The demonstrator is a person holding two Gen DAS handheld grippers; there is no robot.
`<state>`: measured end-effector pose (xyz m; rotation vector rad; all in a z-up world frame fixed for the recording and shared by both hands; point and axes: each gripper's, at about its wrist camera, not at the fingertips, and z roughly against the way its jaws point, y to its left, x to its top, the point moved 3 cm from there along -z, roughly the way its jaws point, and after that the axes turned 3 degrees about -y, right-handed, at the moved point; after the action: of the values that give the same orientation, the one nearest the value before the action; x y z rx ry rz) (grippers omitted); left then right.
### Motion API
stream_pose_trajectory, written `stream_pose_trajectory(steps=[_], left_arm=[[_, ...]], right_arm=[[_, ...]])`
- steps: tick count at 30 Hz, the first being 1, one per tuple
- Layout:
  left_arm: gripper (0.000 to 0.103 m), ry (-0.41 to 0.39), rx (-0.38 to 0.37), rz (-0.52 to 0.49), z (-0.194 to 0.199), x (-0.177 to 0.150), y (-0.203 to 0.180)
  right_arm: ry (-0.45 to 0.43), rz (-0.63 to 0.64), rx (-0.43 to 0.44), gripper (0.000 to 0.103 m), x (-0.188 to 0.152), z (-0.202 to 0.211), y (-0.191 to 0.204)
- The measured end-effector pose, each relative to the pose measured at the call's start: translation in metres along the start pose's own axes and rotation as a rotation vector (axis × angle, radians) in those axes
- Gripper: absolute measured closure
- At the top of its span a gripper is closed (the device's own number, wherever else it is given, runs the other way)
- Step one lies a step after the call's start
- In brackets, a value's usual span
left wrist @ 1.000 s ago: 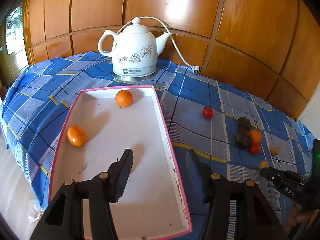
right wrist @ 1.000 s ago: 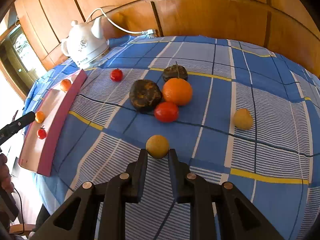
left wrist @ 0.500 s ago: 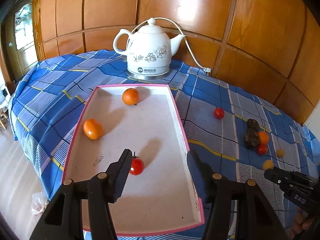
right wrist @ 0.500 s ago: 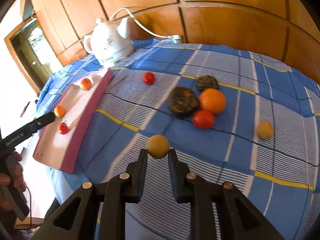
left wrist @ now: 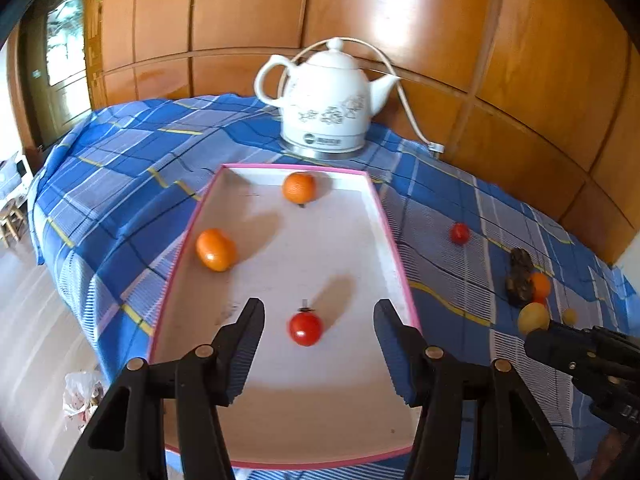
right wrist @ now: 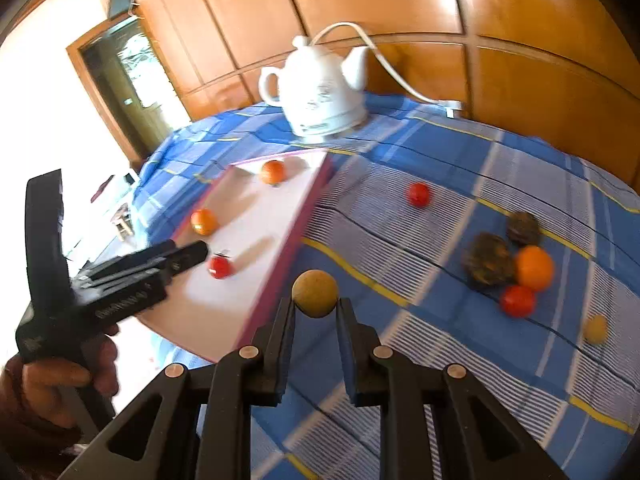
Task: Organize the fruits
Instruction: 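Grasp a small yellow fruit with the right gripper and place it in the tray, then reach the left gripper to a red cherry tomato and grasp it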
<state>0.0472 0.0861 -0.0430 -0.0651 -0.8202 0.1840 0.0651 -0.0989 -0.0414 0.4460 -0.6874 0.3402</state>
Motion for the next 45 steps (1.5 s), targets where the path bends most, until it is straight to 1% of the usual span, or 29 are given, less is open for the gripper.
stream_pose_trajectory(steps=[4,11,15,18,21,26,36,40,45], left_arm=[[0.045,-0.006,0.032,0.038,0.001,0.002,0.019],[0.045,-0.007,0.063,0.077,0.000,0.002,0.039],[0.045,-0.001,0.067,0.083,-0.002,0.000,0.043],[0.045,0.005,0.065,0.082,-0.003,-0.002,0.043],[0.045,0.011,0.062,0.078,-0.004,-0.004,0.042],[0.045,0.021,0.056,0.071,-0.007,-0.007,0.037],[0.045,0.021,0.024,0.036,-0.002,-0.008,0.021],[0.045,0.020,0.015,0.022,-0.001,-0.008,0.015],[0.045,0.017,0.008,0.006,0.002,-0.007,0.010]], right_arm=[[0.009,0.042,0.042,0.082,0.011,-0.012,0.021],[0.061,0.089,0.075,0.082,0.027,-0.053,0.048],[0.097,0.101,0.057,0.081,0.029,-0.076,0.055],[0.096,0.085,0.030,0.078,0.029,-0.083,0.052],[0.091,0.075,0.019,0.078,0.026,-0.081,0.048],[0.069,0.060,-0.001,0.078,0.022,-0.068,0.042],[0.039,0.039,-0.035,0.077,0.018,-0.050,0.035],[0.034,0.018,-0.055,0.075,0.018,-0.044,0.028],[0.017,0.021,-0.079,0.075,0.018,-0.032,0.019]])
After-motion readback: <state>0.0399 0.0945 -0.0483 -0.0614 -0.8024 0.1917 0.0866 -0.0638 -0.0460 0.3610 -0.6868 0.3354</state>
